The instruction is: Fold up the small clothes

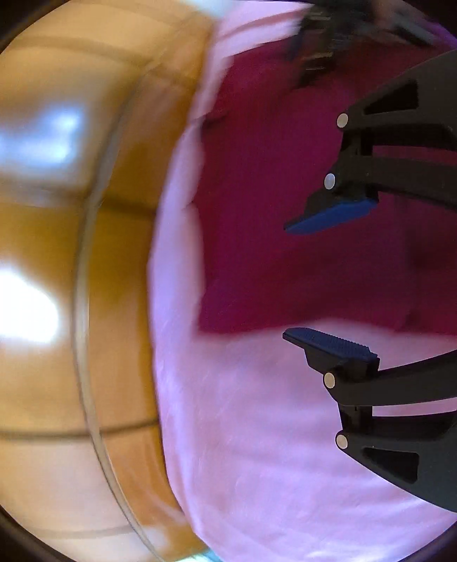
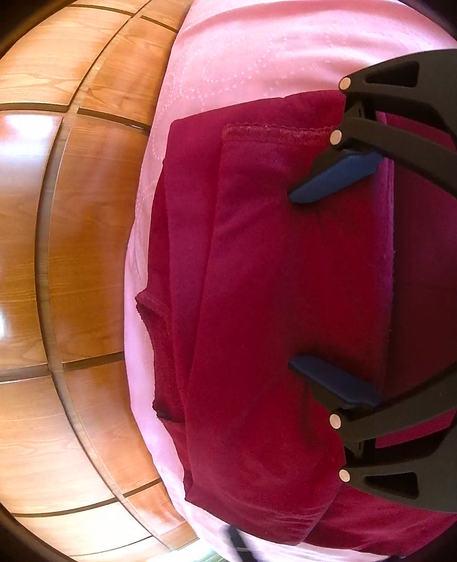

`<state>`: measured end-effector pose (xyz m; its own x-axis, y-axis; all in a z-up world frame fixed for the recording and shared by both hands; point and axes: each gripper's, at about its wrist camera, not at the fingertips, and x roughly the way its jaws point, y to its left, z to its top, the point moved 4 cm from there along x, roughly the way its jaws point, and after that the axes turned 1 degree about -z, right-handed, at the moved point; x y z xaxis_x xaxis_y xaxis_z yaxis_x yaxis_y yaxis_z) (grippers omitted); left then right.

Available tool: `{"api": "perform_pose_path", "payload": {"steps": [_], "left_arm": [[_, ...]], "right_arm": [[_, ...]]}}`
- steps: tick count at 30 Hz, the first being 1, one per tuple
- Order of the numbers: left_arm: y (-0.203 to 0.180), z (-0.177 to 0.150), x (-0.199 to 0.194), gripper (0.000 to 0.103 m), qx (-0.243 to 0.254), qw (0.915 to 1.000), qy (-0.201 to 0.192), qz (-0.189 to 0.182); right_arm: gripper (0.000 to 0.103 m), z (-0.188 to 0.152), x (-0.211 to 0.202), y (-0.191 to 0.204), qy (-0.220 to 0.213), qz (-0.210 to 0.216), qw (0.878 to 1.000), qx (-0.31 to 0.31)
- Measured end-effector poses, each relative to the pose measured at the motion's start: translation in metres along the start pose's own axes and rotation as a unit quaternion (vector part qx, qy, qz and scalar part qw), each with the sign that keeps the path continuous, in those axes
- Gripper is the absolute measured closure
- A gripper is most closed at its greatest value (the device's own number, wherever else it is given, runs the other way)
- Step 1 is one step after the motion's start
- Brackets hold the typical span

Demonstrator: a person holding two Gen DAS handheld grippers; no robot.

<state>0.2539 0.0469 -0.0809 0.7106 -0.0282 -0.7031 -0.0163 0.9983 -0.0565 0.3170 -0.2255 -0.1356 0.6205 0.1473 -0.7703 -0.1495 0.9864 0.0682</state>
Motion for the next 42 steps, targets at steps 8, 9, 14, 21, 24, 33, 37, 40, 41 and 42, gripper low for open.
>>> {"api": "perform_pose_path", "payload": {"steps": [8, 9, 14, 21, 24, 33, 37, 40, 41, 42], "left_arm": [[0.015, -0.020, 0.035, 0.024, -0.048, 0.9973, 0.054, 0.012], [0.017, -0.020, 0.030, 0.024, -0.057, 0.9966, 0.057, 0.019], [0.020, -0.032, -0.020, 0.030, -0.068, 0.9973, 0.022, 0.018], [0.018, -0.066, -0.079, 0.030, -0.055, 0.9983, -0.006, 0.015], [0.019, -0.079, -0.094, 0.030, -0.065, 0.9978, -0.011, 0.009], [0.023, -0.120, -0.120, 0.030, -0.063, 0.9980, 0.002, 0.001], [0.027, -0.148, -0.127, 0.030, -0.060, 0.9979, 0.020, -0.015], [0.034, -0.168, -0.132, 0.030, -0.059, 0.9975, 0.035, -0.018], [0.036, -0.175, -0.134, 0.030, -0.062, 0.9970, 0.039, -0.022], [0.038, -0.180, -0.136, 0.030, -0.064, 0.9965, 0.045, -0.031]], "right_arm": [[0.008, -0.001, 0.002, 0.000, 0.002, 0.013, 1.000, 0.004], [0.005, -0.001, 0.001, 0.000, 0.003, 0.018, 1.000, 0.004], [0.002, -0.012, -0.030, -0.002, 0.005, 0.052, 0.998, 0.034], [0.002, -0.057, -0.070, -0.009, 0.021, 0.059, 0.997, 0.052], [0.002, -0.082, -0.084, -0.010, 0.032, 0.060, 0.996, 0.052], [0.002, -0.132, -0.127, -0.013, 0.039, 0.058, 0.997, 0.035], [0.002, -0.143, -0.155, -0.031, 0.026, 0.052, 0.997, 0.050], [0.002, -0.155, -0.167, -0.055, 0.024, 0.031, 0.996, 0.077], [0.002, -0.160, -0.169, -0.061, 0.027, 0.032, 0.995, 0.089], [0.002, -0.165, -0.170, -0.069, 0.034, 0.036, 0.993, 0.103]]}}
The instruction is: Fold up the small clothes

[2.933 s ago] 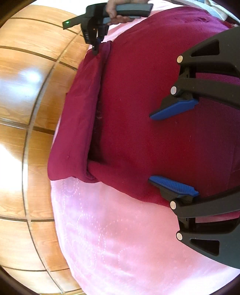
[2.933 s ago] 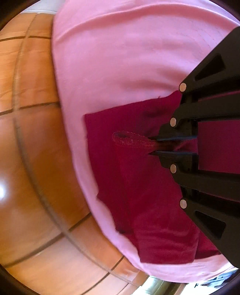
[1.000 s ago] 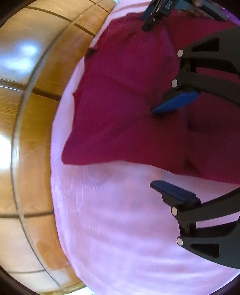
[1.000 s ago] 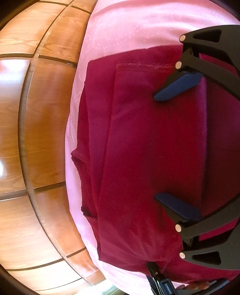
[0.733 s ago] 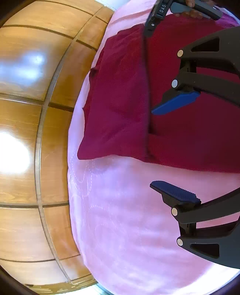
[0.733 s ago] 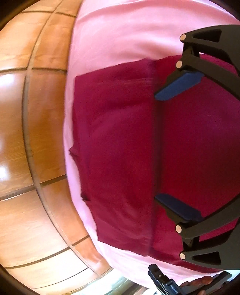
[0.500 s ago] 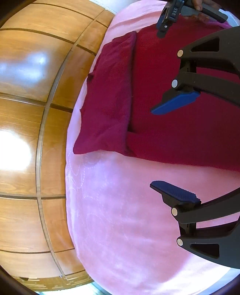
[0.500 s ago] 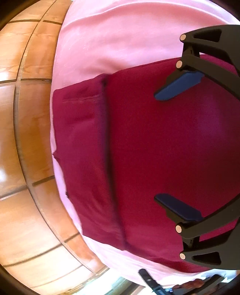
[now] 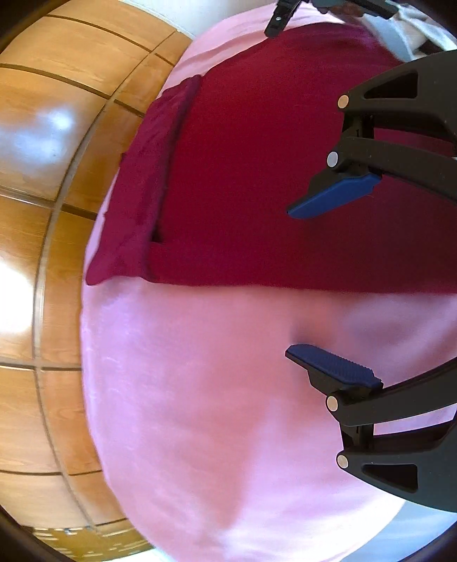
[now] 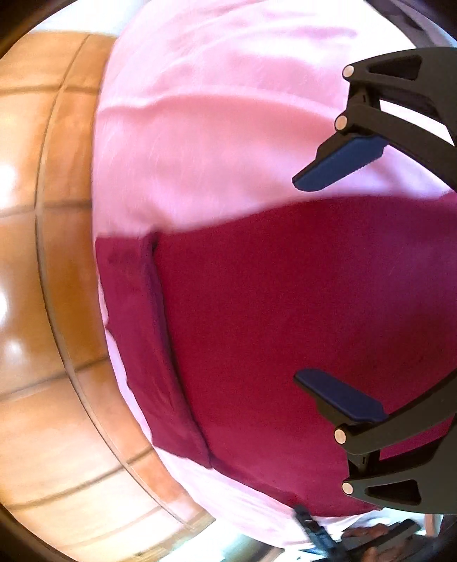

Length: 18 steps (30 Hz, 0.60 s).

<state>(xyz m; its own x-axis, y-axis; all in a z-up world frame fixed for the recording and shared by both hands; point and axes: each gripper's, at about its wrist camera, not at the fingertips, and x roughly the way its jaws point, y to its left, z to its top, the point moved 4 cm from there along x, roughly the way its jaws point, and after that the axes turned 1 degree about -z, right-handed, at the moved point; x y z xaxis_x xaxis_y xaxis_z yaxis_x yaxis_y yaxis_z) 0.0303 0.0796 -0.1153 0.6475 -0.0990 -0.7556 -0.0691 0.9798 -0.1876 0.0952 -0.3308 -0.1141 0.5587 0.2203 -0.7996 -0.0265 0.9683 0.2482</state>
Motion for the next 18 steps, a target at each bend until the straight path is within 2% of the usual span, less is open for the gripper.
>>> {"api": "perform_pose_path", "payload": {"steps": [2, 3, 4, 6, 8, 9, 11, 12, 13, 14, 16, 17, 18], "left_arm": [[0.005, -0.011, -0.005, 0.030, -0.004, 0.9999, 0.008, -0.011], [0.005, -0.015, -0.009, 0.030, -0.003, 0.9997, 0.009, -0.020], [0.005, -0.020, -0.013, 0.030, 0.000, 0.9993, 0.012, -0.035], [0.003, -0.028, -0.019, 0.033, 0.000, 0.9981, 0.021, -0.057], [0.001, -0.037, -0.022, 0.049, 0.001, 0.9965, 0.039, -0.074], [-0.002, -0.042, -0.023, 0.051, 0.008, 0.9961, 0.045, -0.076], [-0.008, -0.051, -0.026, 0.070, 0.027, 0.9951, 0.054, -0.078], [-0.011, -0.054, -0.027, 0.073, 0.033, 0.9943, 0.060, -0.081], [-0.014, -0.057, -0.029, 0.082, 0.041, 0.9937, 0.061, -0.085], [-0.017, -0.058, -0.029, 0.093, 0.051, 0.9939, 0.058, -0.078], [-0.020, -0.057, -0.031, 0.095, 0.068, 0.9934, 0.056, -0.073], [-0.021, -0.052, -0.036, 0.095, 0.065, 0.9930, 0.051, -0.085], [-0.020, -0.049, -0.039, 0.095, 0.061, 0.9927, 0.047, -0.093]], "right_arm": [[0.007, -0.010, 0.000, -0.013, 0.020, 0.018, 0.999, 0.026], [0.014, -0.016, 0.000, -0.018, 0.027, 0.028, 0.999, 0.034], [0.020, -0.020, -0.002, -0.019, 0.029, 0.029, 0.999, 0.034], [0.024, -0.029, -0.007, -0.019, 0.036, 0.033, 0.999, 0.024], [0.029, -0.038, -0.013, -0.018, 0.049, 0.040, 0.998, 0.014], [0.031, -0.042, -0.016, -0.019, 0.056, 0.043, 0.997, 0.010], [0.035, -0.054, -0.021, -0.017, 0.074, 0.046, 0.996, 0.000], [0.039, -0.058, -0.021, -0.014, 0.080, 0.045, 0.996, -0.006], [0.050, -0.064, -0.022, -0.013, 0.089, 0.044, 0.995, -0.016], [0.056, -0.068, -0.022, -0.011, 0.100, 0.045, 0.994, -0.025], [0.085, -0.072, -0.022, -0.009, 0.107, 0.030, 0.993, -0.044], [0.095, -0.070, -0.025, -0.007, 0.109, 0.035, 0.992, -0.044], [0.095, -0.065, -0.030, -0.005, 0.103, 0.045, 0.993, -0.040]]}}
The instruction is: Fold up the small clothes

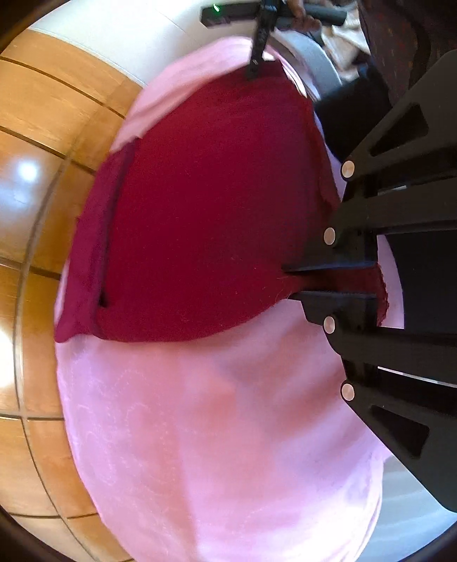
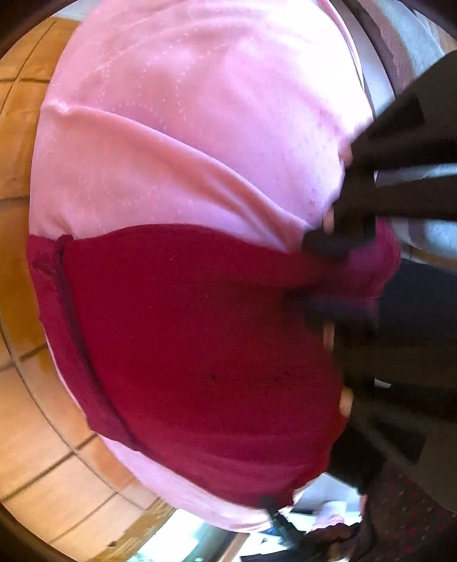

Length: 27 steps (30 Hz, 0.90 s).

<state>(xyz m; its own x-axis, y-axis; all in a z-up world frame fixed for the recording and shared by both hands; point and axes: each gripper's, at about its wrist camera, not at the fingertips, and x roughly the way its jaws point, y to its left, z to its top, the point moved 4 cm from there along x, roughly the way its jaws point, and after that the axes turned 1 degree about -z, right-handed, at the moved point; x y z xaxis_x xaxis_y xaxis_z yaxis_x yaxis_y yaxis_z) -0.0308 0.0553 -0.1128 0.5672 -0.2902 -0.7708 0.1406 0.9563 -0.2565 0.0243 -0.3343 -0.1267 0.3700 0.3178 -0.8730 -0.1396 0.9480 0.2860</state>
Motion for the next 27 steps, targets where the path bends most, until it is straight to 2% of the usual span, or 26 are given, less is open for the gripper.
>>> {"api": "perform_pose_path", "payload": {"steps": [2, 5, 7, 9, 12, 17, 18, 19, 20, 21, 22, 23, 24, 25, 27], "left_arm": [[0.001, 0.014, -0.013, 0.095, -0.012, 0.9994, -0.017, -0.029], [0.005, 0.041, -0.029, 0.095, -0.045, 0.9940, -0.050, -0.086], [0.006, 0.060, -0.028, 0.095, -0.052, 0.9911, -0.067, -0.102], [0.010, 0.079, -0.022, 0.095, -0.067, 0.9883, -0.077, -0.114], [0.019, 0.114, -0.001, 0.095, -0.080, 0.9875, -0.087, -0.104], [0.038, 0.169, 0.045, 0.095, -0.106, 0.9883, -0.073, -0.082], [0.043, 0.176, 0.050, 0.094, -0.116, 0.9876, -0.071, -0.078], [0.049, 0.187, 0.060, 0.086, -0.133, 0.9855, -0.066, -0.081], [0.055, 0.193, 0.062, 0.074, -0.145, 0.9836, -0.067, -0.084], [0.062, 0.198, 0.064, 0.067, -0.162, 0.9811, -0.073, -0.078], [0.070, 0.201, 0.064, 0.055, -0.177, 0.9780, -0.084, -0.071], [0.080, 0.203, 0.061, 0.051, -0.195, 0.9736, -0.098, -0.067], [0.084, 0.201, 0.060, 0.051, -0.201, 0.9722, -0.099, -0.068], [0.088, 0.198, 0.060, 0.051, -0.205, 0.9717, -0.095, -0.068], [0.093, 0.185, 0.060, 0.051, -0.201, 0.9736, -0.085, -0.066]], "right_arm": [[0.095, 0.013, -0.017, 0.009, -0.029, 0.032, 0.999, 0.001], [0.095, 0.042, -0.039, 0.019, -0.078, 0.083, 0.993, 0.012], [0.095, 0.069, -0.042, 0.022, -0.108, 0.113, 0.987, 0.029], [0.095, 0.095, -0.034, 0.019, -0.118, 0.125, 0.984, 0.051], [0.095, 0.126, -0.010, 0.011, -0.119, 0.119, 0.983, 0.076], [0.094, 0.161, 0.024, -0.003, -0.100, 0.102, 0.985, 0.099], [0.089, 0.166, 0.029, -0.006, -0.097, 0.096, 0.985, 0.103], [0.086, 0.169, 0.032, -0.010, -0.094, 0.096, 0.985, 0.110], [0.069, 0.171, 0.032, -0.014, -0.094, 0.101, 0.984, 0.116], [0.049, 0.173, 0.030, -0.017, -0.101, 0.110, 0.981, 0.124], [0.037, 0.174, 0.027, -0.021, -0.109, 0.115, 0.979, 0.130], [0.032, 0.174, 0.025, -0.023, -0.114, 0.119, 0.977, 0.133], [0.018, 0.172, 0.021, -0.027, -0.122, 0.120, 0.976, 0.137], [0.013, 0.171, 0.018, -0.029, -0.126, 0.121, 0.975, 0.140], [0.013, 0.158, 0.013, -0.036, -0.127, 0.120, 0.974, 0.144]]}}
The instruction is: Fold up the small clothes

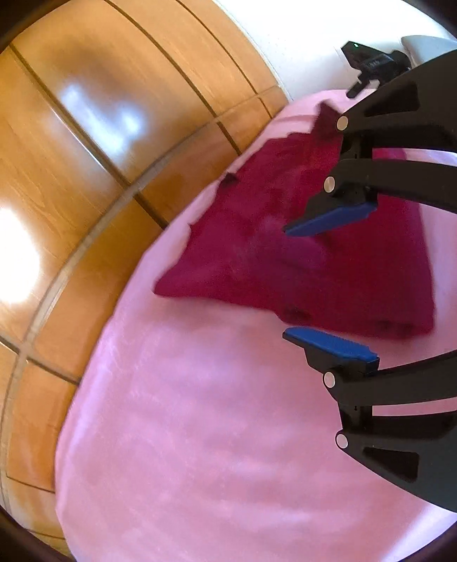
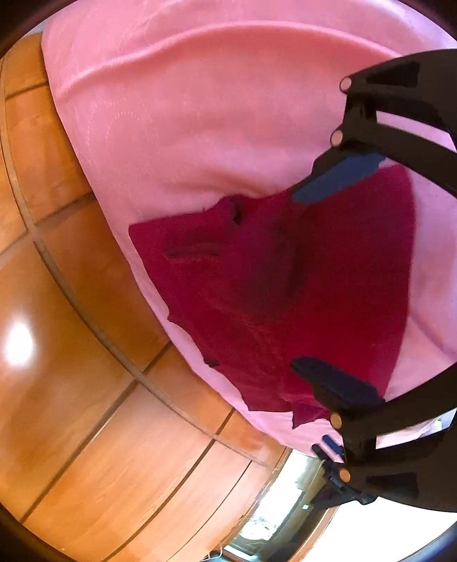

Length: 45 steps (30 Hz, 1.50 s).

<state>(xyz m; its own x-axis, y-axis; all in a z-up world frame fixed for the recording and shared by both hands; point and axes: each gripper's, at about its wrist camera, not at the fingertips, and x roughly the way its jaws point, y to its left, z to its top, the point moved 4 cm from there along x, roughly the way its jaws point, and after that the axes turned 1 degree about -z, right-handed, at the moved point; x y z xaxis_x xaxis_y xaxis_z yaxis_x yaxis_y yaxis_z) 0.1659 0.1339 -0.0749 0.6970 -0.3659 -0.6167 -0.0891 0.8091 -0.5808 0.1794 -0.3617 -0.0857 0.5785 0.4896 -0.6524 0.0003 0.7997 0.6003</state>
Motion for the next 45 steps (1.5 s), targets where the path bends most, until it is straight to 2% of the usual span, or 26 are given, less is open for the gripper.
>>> {"api": "perform_pose_path", "payload": {"steps": [5, 6, 7, 8, 9, 10, 11, 13, 19, 21, 27, 30, 33, 34, 35, 37, 39, 42, 45], "left_arm": [[0.008, -0.046, 0.004, 0.051, 0.045, 0.9979, 0.047, -0.007], [0.009, -0.055, 0.009, 0.051, 0.050, 0.9971, 0.057, -0.001], [0.011, -0.061, 0.013, 0.052, 0.051, 0.9966, 0.065, 0.004], [0.011, -0.067, 0.016, 0.063, 0.051, 0.9963, 0.069, 0.005], [0.010, -0.069, 0.017, 0.068, 0.053, 0.9961, 0.070, 0.003], [0.007, -0.070, 0.016, 0.075, 0.053, 0.9961, 0.071, 0.001], [0.007, -0.069, 0.014, 0.084, 0.054, 0.9961, 0.070, 0.001], [0.008, -0.067, 0.008, 0.090, 0.053, 0.9965, 0.065, 0.002], [0.007, -0.080, -0.023, 0.093, 0.074, 0.9956, 0.057, 0.000], [0.008, -0.092, -0.038, 0.093, 0.074, 0.9956, 0.057, -0.004], [0.021, -0.163, -0.088, 0.093, 0.075, 0.9930, 0.091, 0.003], [0.029, -0.188, -0.102, 0.093, 0.051, 0.9935, 0.102, 0.003], [0.025, -0.181, -0.111, 0.092, 0.056, 0.9950, 0.082, 0.004], [0.024, -0.173, -0.112, 0.085, 0.059, 0.9956, 0.072, 0.011], [0.023, -0.163, -0.115, 0.070, 0.061, 0.9962, 0.062, 0.008], [0.022, -0.145, -0.118, 0.052, 0.064, 0.9970, 0.044, -0.008], [0.017, -0.132, -0.115, 0.052, 0.077, 0.9965, 0.030, -0.007], [0.009, -0.115, -0.099, 0.052, 0.101, 0.9946, 0.022, -0.002], [-0.001, -0.105, -0.074, 0.052, 0.125, 0.9917, 0.031, 0.011]], "right_arm": [[0.016, -0.032, -0.001, -0.022, 0.017, -0.033, 0.999, -0.008], [0.023, -0.037, 0.003, -0.024, 0.024, -0.044, 0.999, -0.013], [0.035, -0.039, 0.008, -0.027, 0.028, -0.053, 0.998, -0.015], [0.041, -0.042, 0.010, -0.029, 0.027, -0.058, 0.998, -0.013], [0.052, -0.042, 0.013, -0.029, 0.026, -0.060, 0.998, -0.012], [0.070, -0.042, 0.015, -0.028, 0.026, -0.065, 0.997, -0.013], [0.078, -0.041, 0.016, -0.026, 0.032, -0.071, 0.997, -0.015], [0.082, -0.043, 0.014, -0.022, 0.030, -0.071, 0.997, -0.019], [0.084, -0.057, -0.014, -0.005, 0.028, -0.050, 0.997, -0.043], [0.084, -0.074, -0.027, -0.004, 0.041, -0.051, 0.996, -0.057], [0.085, -0.132, -0.063, -0.011, 0.092, -0.058, 0.992, -0.068], [0.085, -0.153, -0.070, -0.015, 0.117, -0.070, 0.988, -0.073], [0.082, -0.147, -0.071, -0.012, 0.114, -0.072, 0.988, -0.080], [0.078, -0.140, -0.071, -0.011, 0.108, -0.071, 0.989, -0.077], [0.076, -0.137, -0.070, -0.009, 0.104, -0.070, 0.989, -0.077], [0.063, -0.124, -0.070, -0.004, 0.086, -0.078, 0.989, -0.087], [0.056, -0.113, -0.066, 0.001, 0.075, -0.084, 0.989, -0.095], [0.055, -0.098, -0.058, 0.007, 0.056, -0.102, 0.986, -0.118], [0.054, -0.082, -0.047, 0.013, 0.039, -0.122, 0.982, -0.136]]}}
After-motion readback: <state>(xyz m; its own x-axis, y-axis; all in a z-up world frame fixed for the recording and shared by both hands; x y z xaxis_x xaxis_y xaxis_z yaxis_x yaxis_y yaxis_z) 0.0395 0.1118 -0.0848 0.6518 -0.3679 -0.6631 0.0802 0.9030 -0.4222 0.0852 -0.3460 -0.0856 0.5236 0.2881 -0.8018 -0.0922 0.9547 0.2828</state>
